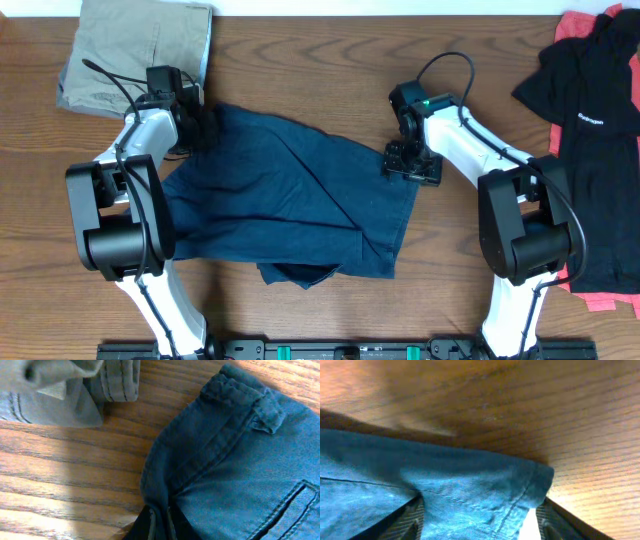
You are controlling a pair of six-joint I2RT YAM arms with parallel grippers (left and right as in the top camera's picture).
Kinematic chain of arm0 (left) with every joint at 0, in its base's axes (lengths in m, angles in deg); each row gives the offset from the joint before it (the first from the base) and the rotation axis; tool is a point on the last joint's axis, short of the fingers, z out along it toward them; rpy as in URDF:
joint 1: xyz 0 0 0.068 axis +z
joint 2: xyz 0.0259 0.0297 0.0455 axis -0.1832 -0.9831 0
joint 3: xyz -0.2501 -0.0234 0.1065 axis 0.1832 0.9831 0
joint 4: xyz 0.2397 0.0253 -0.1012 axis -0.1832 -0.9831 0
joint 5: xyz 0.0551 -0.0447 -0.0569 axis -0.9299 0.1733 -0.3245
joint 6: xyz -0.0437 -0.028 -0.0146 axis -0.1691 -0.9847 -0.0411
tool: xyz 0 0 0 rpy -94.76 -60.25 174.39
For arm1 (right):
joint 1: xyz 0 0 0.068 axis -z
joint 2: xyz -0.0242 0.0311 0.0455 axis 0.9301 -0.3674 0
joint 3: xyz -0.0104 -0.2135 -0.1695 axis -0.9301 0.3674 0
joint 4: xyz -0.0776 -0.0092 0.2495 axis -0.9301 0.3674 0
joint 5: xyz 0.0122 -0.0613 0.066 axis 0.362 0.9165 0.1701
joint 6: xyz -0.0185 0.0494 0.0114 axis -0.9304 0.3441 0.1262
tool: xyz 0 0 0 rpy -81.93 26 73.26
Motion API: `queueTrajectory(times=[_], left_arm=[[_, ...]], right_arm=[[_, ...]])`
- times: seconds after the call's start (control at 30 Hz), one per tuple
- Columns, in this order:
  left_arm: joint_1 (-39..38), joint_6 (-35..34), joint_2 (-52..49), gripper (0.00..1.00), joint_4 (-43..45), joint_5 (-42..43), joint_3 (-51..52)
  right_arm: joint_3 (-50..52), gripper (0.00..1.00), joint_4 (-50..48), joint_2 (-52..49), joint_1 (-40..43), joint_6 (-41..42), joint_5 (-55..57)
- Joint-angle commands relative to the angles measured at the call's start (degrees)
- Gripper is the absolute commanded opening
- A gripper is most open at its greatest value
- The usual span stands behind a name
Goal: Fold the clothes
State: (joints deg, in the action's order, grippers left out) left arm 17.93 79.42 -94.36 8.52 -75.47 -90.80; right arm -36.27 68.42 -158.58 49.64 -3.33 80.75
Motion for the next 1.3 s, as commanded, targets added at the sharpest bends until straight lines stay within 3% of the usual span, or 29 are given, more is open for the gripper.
queueTrajectory(times=[0.0, 0.23, 0.27, 0.4, 0.67, 0.9, 1.27], left_arm=[[0.15, 0.02, -2.12, 0.08, -1.18, -0.87, 0.07], [0.15, 0.00, -2.12, 0.08, -1.60, -0.90, 0.07], [0.15, 0.00, -2.10, 0.07, -1.75, -0.83, 0.07], [0.15, -0.87, -1.53, 0.06, -1.77, 1.31, 0.04], [0.13, -0.90, 7.17, 0.06, -1.77, 9.88, -0.39], [-0.26, -2.67, 21.73, 0.06, -1.79, 10.05, -0.39], [-4.42, -2.99, 41.24, 0.06, -1.79, 10.03, -0.39]], right_arm=[[1.68, 0.67, -0.59, -0.68, 0.00, 0.63, 0.42], [3.39, 0.67, -1.64, -0.68, 0.00, 1.09, 0.37], [3.76, 0.58, -2.01, -0.68, 0.00, 1.09, 0.37], [3.85, 0.01, -2.16, -0.66, 0.28, 1.51, 0.44], [-2.93, 0.01, 3.89, 0.15, 5.73, 0.09, 0.39], [-15.10, 0.01, 13.57, 4.04, 11.52, -5.01, 0.39], [-29.35, 0.01, 20.52, 15.91, 16.20, -9.75, 0.39]])
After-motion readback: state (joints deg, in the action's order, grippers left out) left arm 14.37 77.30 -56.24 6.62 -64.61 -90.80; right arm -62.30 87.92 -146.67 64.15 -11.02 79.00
